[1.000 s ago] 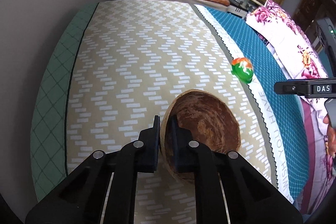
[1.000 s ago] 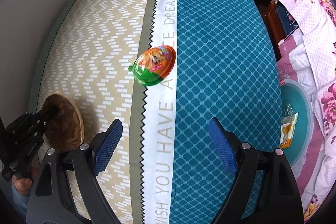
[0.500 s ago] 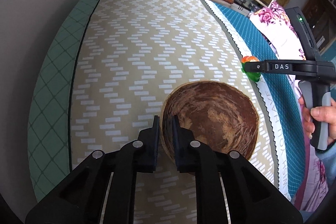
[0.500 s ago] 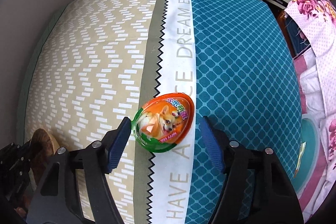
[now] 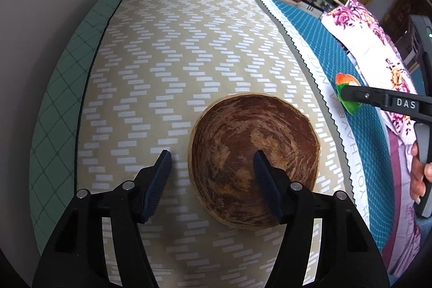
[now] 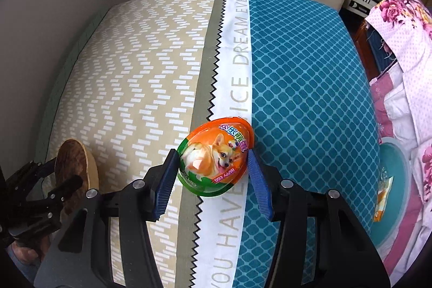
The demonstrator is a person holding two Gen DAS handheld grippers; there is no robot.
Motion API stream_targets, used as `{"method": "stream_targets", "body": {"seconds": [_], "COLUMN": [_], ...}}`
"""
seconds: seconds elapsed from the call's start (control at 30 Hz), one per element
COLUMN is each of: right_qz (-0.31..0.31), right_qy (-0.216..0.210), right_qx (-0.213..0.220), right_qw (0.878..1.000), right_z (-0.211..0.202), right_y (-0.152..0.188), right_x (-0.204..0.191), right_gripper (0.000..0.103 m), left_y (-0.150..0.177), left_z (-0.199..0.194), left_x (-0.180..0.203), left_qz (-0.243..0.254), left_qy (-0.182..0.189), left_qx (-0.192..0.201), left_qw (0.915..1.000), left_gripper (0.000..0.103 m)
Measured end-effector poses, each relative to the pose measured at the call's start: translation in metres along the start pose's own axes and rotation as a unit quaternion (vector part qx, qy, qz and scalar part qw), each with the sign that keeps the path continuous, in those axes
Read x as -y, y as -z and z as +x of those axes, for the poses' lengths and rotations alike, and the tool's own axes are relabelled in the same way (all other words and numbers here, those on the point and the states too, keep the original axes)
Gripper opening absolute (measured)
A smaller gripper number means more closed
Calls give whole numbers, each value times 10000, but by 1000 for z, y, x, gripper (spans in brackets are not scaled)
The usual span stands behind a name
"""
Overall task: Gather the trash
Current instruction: 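Grasp the brown round bread with the left tool while the right tool grasps the toy egg, then carry the brown bread and orange toy egg over the teal bin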
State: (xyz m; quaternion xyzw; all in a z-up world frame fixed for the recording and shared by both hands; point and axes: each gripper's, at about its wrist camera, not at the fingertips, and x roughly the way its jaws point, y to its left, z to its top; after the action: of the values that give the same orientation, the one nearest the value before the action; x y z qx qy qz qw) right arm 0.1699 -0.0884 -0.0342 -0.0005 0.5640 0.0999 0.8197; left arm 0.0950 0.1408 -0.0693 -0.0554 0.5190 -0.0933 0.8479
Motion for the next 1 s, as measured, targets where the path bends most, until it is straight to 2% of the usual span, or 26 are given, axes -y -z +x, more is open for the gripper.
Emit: {"method": "stream_targets", "body": {"seconds": [0.07, 0.13, 0.23, 0.33, 0.53, 1.0], "right_qz": [47, 96, 171, 257, 464, 761], "right_qy": [-12, -18, -35, -26, -28, -165], "right_qx": [57, 144, 243, 348, 481, 873], "right_qw": [10000, 9998, 9996, 9991, 9978, 9931], "right_z": [-9, -20, -34, -44, -61, -92], "right_y": [9, 19, 35, 45, 67, 95], "right_x": [4, 9, 16, 29, 58, 102], "right_gripper": [50, 50, 50, 50, 50, 50], "left_y": [0, -1, -2, -2, -4, -8], "left_z": [2, 3, 1, -7, -18, -37], "left_x": [7, 14, 21, 29, 58, 109], "left_qz": [57, 84, 76, 79, 199, 600], "left_qy": [-136, -229, -404, -511, -688, -876], "left_qx": [13, -31, -102, -4, 149, 296], "left_qw": [9999, 9997, 9991, 9987, 9973, 9939], "left_gripper": [49, 33, 24, 13, 9, 9]}}
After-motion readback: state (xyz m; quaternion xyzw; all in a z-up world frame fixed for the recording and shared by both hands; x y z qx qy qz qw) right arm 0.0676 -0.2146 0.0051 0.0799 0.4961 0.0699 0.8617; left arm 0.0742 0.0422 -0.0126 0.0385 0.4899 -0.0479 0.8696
